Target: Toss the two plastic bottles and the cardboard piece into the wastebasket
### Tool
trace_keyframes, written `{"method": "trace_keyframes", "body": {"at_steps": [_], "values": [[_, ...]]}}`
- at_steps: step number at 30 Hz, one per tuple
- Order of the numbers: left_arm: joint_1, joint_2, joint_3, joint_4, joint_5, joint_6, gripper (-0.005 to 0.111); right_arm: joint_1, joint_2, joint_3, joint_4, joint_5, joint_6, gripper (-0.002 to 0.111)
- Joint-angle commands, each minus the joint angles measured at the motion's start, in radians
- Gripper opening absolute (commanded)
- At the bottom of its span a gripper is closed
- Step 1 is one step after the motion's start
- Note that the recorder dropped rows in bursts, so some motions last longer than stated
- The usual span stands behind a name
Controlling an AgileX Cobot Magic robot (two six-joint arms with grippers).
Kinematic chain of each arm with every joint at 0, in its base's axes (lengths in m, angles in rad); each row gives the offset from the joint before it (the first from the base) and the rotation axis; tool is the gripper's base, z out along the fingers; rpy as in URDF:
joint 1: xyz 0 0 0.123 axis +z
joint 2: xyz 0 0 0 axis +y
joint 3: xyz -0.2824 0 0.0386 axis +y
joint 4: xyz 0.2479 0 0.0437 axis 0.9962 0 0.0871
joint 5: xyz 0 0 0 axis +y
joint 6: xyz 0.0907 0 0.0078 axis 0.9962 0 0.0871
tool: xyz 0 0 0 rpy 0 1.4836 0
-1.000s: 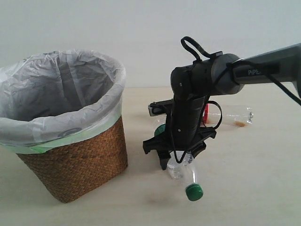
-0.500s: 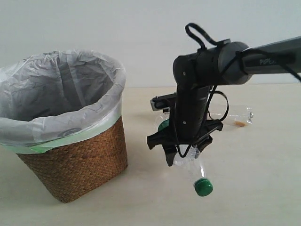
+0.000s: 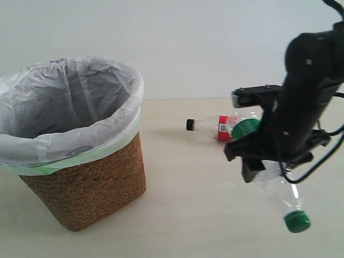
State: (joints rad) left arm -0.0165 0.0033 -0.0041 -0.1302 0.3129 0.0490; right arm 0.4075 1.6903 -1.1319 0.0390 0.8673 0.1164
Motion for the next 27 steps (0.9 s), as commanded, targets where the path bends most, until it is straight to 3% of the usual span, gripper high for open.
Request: {"method": "trace_keyframes", "body": {"at_steps": [1,7,12,16,21,24,27], "values": [[0.001,-0.003,0.004,0.003,-0.003,-0.005,0.004,-0.132,-0.098,0.119,-0.007,-0.063,-0.045,0.000],[0.001,-0.003,0.004,0.003,-0.003,-0.005,0.004,-0.318,-0.208,0.134,-0.019,-0.006,-0.077,0.000],[0.001,-0.003,0.004,0.003,-0.003,-0.005,0.004,-0.387,-0.253,0.134,-0.102,0.014,-0.071,0.000],[0.001,-0.003,0.004,0.003,-0.003,-0.005,0.004,-0.389,-0.226,0.134,-0.218,0.051,0.061,0.000],[0.001,-0.003,0.004,0.003,-0.003,-0.005,0.004,-0.387,-0.159,0.134,-0.190,0.009,0.084,0.000],[0.001,-0.003,0.004,0.003,-0.003,-0.005,0.004,-0.383,-0.111,0.134,-0.097,-0.076,0.076,0.000],[0.001,-0.003,0.004,0.003,-0.003,-0.005,0.004,-0.317,-0.081,0.121,0.101,-0.184,-0.063,0.000]]}}
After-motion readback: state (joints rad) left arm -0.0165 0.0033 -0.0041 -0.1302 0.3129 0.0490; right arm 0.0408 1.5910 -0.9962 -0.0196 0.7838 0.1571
